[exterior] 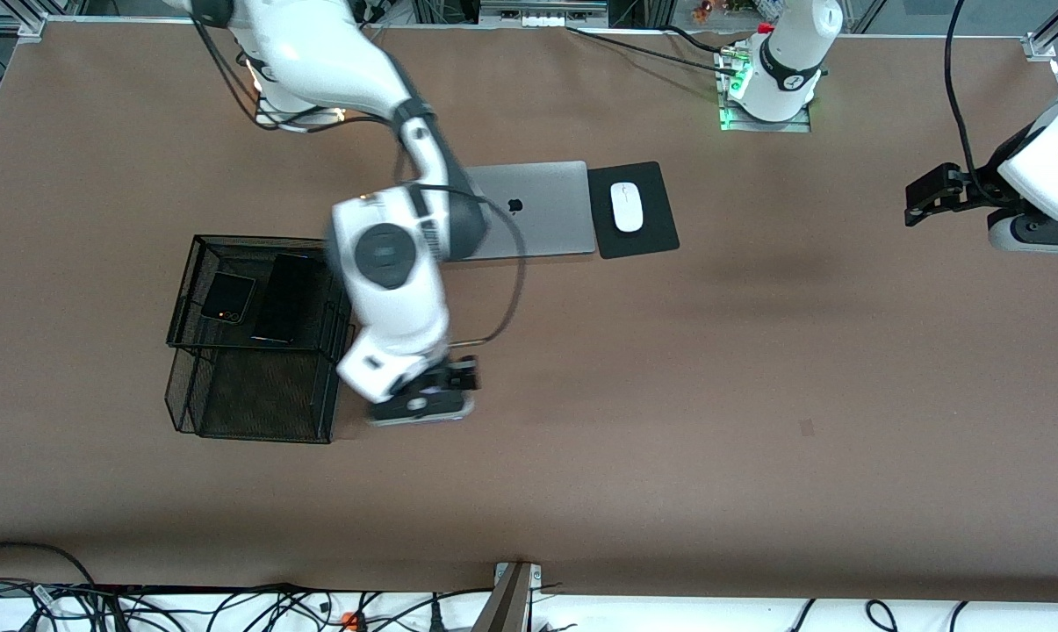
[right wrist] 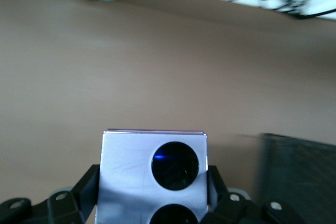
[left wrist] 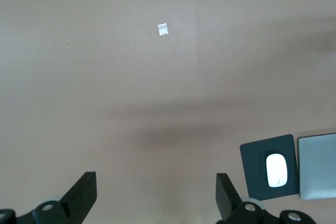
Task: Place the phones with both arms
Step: 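Carry the white phone into the basket with the right gripper and release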
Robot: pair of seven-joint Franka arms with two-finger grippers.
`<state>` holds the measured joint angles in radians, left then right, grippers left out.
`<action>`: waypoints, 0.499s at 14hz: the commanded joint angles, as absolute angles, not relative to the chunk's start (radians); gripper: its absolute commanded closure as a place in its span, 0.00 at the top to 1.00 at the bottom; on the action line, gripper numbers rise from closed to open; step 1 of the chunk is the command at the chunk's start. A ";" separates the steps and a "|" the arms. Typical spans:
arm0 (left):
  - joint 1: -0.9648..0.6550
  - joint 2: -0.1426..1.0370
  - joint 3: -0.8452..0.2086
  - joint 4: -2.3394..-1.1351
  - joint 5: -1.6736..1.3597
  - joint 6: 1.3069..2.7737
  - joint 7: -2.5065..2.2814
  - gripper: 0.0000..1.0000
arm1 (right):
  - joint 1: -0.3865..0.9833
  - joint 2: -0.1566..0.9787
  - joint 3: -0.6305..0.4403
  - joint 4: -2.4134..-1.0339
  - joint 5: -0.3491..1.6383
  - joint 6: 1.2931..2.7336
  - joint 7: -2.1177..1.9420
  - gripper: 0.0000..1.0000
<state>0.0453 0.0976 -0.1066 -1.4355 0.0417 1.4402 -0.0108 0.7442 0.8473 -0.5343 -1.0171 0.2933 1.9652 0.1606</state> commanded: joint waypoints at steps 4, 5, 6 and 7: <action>0.126 0.084 -0.106 -1.436 0.017 1.463 -0.009 1.00 | 0.578 0.755 -0.547 -1.251 0.296 1.922 0.017 0.12; 0.126 0.084 -0.106 -1.436 0.017 1.463 -0.011 1.00 | 0.557 0.756 -0.548 -1.275 0.301 1.934 0.017 0.14; 0.127 0.086 -0.106 -1.436 0.017 1.462 -0.011 1.00 | 0.543 0.759 -0.548 -1.294 0.302 1.940 0.017 0.14; 0.127 0.086 -0.106 -1.436 0.017 1.462 -0.011 1.00 | 0.542 0.761 -0.548 -1.317 0.302 1.953 0.018 0.14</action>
